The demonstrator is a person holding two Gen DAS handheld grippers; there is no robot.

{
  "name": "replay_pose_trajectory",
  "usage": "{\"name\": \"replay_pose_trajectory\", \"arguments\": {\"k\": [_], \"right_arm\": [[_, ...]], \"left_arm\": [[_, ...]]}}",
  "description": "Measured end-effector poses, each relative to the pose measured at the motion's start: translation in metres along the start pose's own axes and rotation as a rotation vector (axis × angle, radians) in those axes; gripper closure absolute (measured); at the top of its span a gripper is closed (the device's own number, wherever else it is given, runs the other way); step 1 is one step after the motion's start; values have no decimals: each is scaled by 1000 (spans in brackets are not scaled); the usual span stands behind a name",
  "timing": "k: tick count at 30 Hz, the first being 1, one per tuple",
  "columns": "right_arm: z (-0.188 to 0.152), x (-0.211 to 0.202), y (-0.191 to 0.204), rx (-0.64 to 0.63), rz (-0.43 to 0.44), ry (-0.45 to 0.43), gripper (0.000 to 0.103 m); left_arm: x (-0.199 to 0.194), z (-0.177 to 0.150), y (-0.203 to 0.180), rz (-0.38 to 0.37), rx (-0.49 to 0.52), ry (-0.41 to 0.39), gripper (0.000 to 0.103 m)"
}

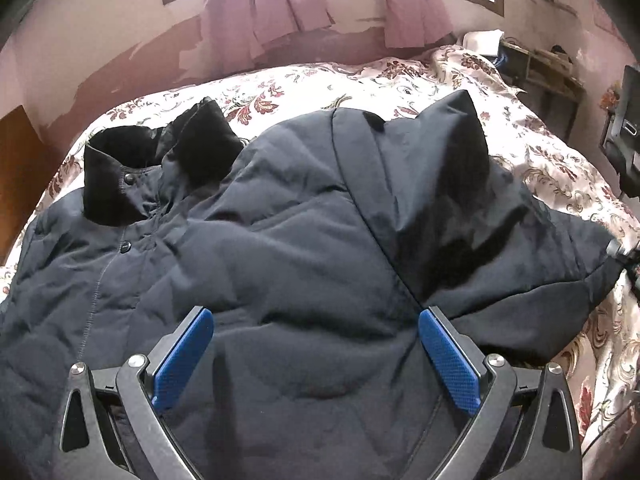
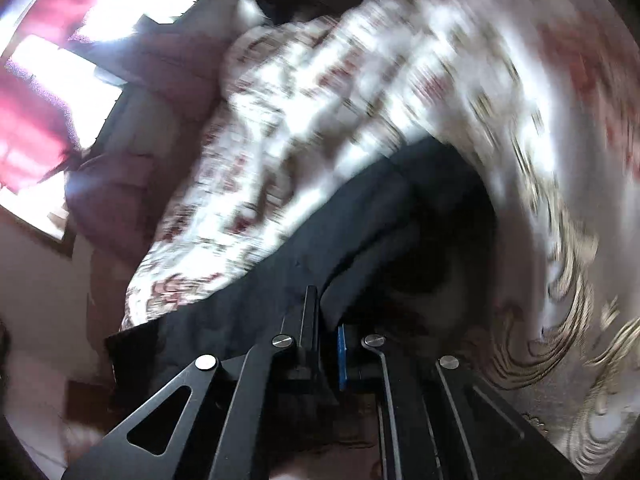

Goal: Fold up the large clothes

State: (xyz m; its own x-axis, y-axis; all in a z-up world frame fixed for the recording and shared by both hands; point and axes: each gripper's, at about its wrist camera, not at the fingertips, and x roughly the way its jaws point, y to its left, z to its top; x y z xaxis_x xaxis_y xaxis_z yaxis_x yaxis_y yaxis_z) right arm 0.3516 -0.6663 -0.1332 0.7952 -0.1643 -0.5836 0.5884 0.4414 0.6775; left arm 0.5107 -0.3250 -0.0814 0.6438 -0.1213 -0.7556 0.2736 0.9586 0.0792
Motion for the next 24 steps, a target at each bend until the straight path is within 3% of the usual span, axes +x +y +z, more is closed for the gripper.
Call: {"name": "replay_pose_trajectory", "arguments": {"k": [6,10,15,24], "right_arm": [[-6,-68,122,-333,84,-127,96],[-26,-109,197,-525,164,-147,96],[-91,-141,289,-753,240,-135,97],[-225,-173,381,-1022,375,1,97]], "left_arm": [[-20,1,14,21,-5,28,0],[-54,0,45,46,-22,3,0],[-104,-4,109,83,-77,-27,0],[-170,-39,251,162,-185,-45,0]]}}
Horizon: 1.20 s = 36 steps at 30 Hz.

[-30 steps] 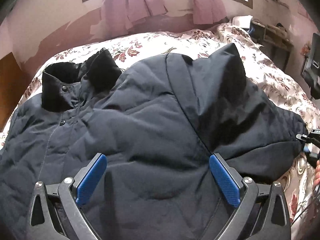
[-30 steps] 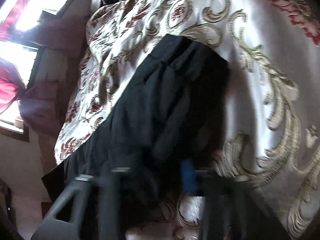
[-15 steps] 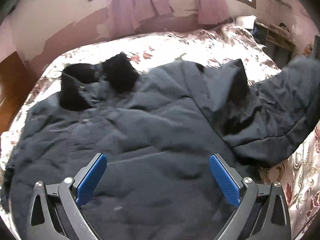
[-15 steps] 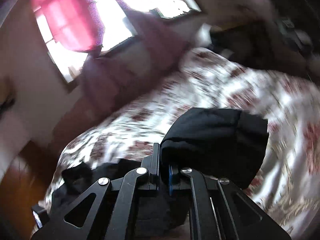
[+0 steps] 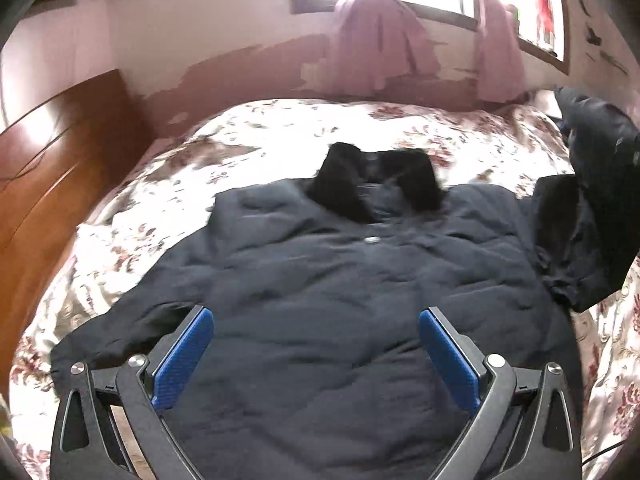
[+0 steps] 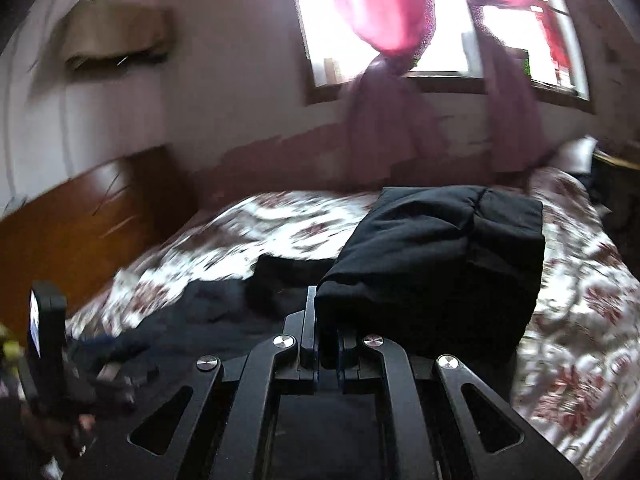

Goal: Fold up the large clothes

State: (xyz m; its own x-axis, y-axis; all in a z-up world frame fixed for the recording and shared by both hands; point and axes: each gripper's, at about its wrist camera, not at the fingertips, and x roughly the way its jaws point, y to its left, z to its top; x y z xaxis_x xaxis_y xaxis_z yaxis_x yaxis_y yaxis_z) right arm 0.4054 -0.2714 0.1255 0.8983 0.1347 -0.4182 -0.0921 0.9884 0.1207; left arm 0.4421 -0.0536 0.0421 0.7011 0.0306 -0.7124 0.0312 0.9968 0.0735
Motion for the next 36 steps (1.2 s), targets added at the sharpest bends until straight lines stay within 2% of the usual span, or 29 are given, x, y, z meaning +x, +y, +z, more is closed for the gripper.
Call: {"name": "replay_pose_trajectory", "arguments": {"k": [6,10,15,19,21,23,25,29,31,33,36], "right_arm": [[-43,21,95,-124,146,106,97],[-81,39,119,-180,215,185,97],[-118,59,141,-203,248,282,97],[-147,73,132,-211,276,379,92],[-159,72,122,-194,313,425,79],[-166,63,113,-188,326,423,45],[-168,49,105,-193,323,396,37],[-157,31,81,-150,309,376,35],[-155,28,68,-127,270,378,35],[-154,27,56,-117,224,384,34],[-153,27,41,-112,151,394,34]], "left_arm": [[-3,-29,70,5,-82,44,0],[2,-52,104,33,-123,71,0],[15,-73,131,41,-174,107,0],[25,-80,139,13,-221,118,0],[30,-80,138,-16,-240,121,0],[33,-78,133,-47,-241,114,0],[33,-76,123,-89,-240,96,0],[34,-72,106,-233,-275,62,0],[35,-74,99,-300,-299,56,0],[37,-77,93,-331,-303,56,0],[45,-86,82,-320,-282,83,0]]}}
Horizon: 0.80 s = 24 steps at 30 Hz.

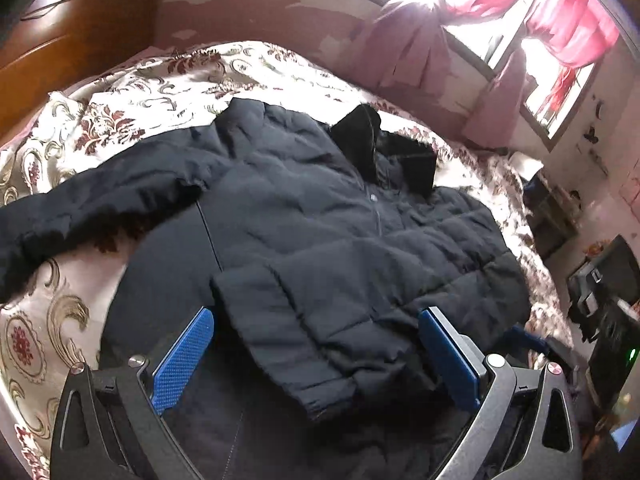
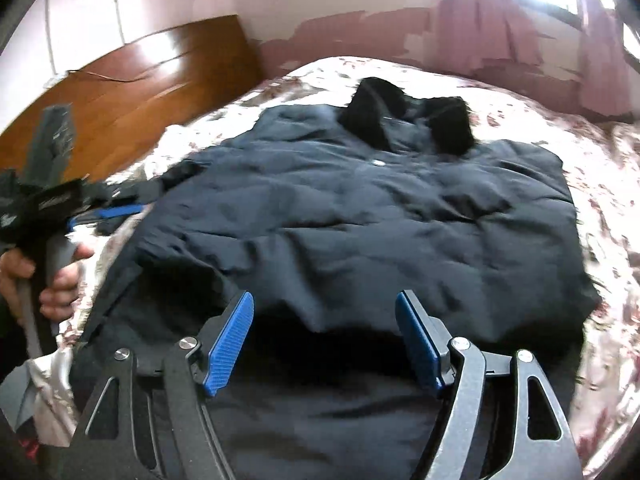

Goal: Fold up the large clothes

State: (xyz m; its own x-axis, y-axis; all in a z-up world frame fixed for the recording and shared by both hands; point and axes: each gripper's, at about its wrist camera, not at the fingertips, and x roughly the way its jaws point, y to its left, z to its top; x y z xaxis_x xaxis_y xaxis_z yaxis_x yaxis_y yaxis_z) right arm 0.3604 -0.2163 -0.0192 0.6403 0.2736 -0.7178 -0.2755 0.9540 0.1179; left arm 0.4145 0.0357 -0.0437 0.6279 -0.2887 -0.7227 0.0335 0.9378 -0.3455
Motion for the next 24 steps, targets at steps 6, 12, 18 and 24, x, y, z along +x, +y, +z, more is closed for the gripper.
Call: {"name": "replay_pose_trajectory", "arguments": {"k": [6,12,18,24], "right_arm": [[0,6,-20,60,-38,19,34],[-4,15,-26,115,-36,32,34],[-9,23,-37,212,9,48,34],[-8,29,-36,211,-1,41,34]], "left_arm": [[19,-20,6,111,5,86,1],[19,-27,3,167,61,78,26],[13,-20,-10,257,121,22,87],[-4,-1,-27,292,220,-107,100]]}}
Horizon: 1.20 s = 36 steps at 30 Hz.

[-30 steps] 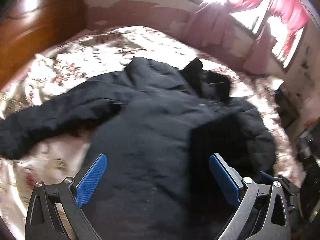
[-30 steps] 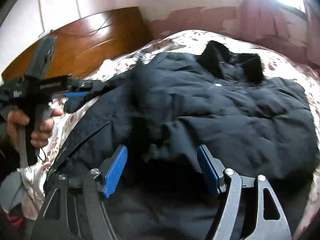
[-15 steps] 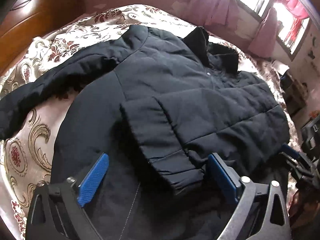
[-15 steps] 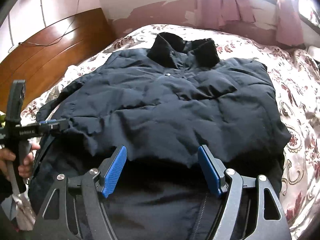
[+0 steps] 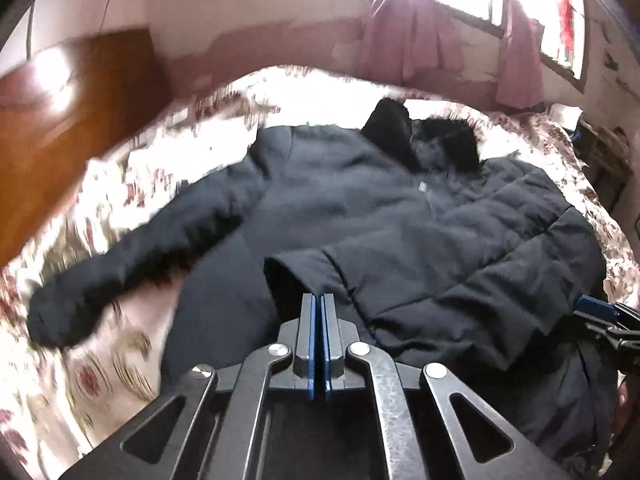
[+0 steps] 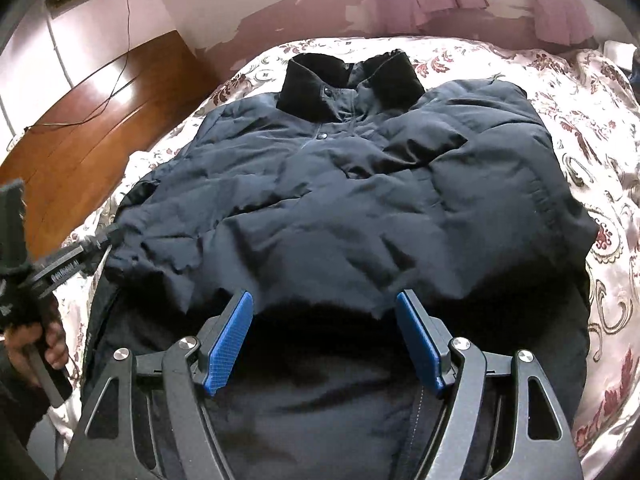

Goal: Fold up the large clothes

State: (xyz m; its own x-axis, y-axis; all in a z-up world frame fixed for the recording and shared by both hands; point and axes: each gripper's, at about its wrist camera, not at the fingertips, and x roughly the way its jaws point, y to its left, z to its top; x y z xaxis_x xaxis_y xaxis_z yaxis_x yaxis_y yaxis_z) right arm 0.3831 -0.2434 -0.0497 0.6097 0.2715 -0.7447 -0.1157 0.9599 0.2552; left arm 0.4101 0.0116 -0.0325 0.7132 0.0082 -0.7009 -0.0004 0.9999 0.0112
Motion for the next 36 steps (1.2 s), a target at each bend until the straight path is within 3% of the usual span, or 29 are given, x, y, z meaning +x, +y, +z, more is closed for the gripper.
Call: {"name": "replay_pose_trajectory", "arguments": {"k": [4,7,10,14,19,21,24,25,26,32,36], "right_arm": [[7,3,7,-24,-42,-34,34],[19,5,17,-67,-63,-89,34],[37,18,27,-98,-73,-131,34],[54,62,35,-90,-80,-53,34],[46,96,41,-144,-141,-20,25],[40,102,47,-180,-169,-34,21],[33,108,55,-228,-206,-50,15],[32,108,56,-235,-215,-53,14],[31,110,57,-239,-224,-58,14],[25,105,55,-234,-218,-95,12],[29,94,55,-199,-208,-75,12]], "left_arm": [[-14,21,2,53,10,-130,101],[-8,33,6,76,19,-166,101],[18,32,7,94,38,-110,101],[52,19,19,104,-6,-8,100],[60,3,43,2,-123,32,96],[56,1,54,-37,-160,43,86],[48,-4,71,-62,-212,43,52],[42,-7,79,-70,-242,36,37],[34,-11,90,-74,-278,21,29],[3,-34,164,-28,-500,11,20],[0,-55,222,96,-640,64,20]]}}
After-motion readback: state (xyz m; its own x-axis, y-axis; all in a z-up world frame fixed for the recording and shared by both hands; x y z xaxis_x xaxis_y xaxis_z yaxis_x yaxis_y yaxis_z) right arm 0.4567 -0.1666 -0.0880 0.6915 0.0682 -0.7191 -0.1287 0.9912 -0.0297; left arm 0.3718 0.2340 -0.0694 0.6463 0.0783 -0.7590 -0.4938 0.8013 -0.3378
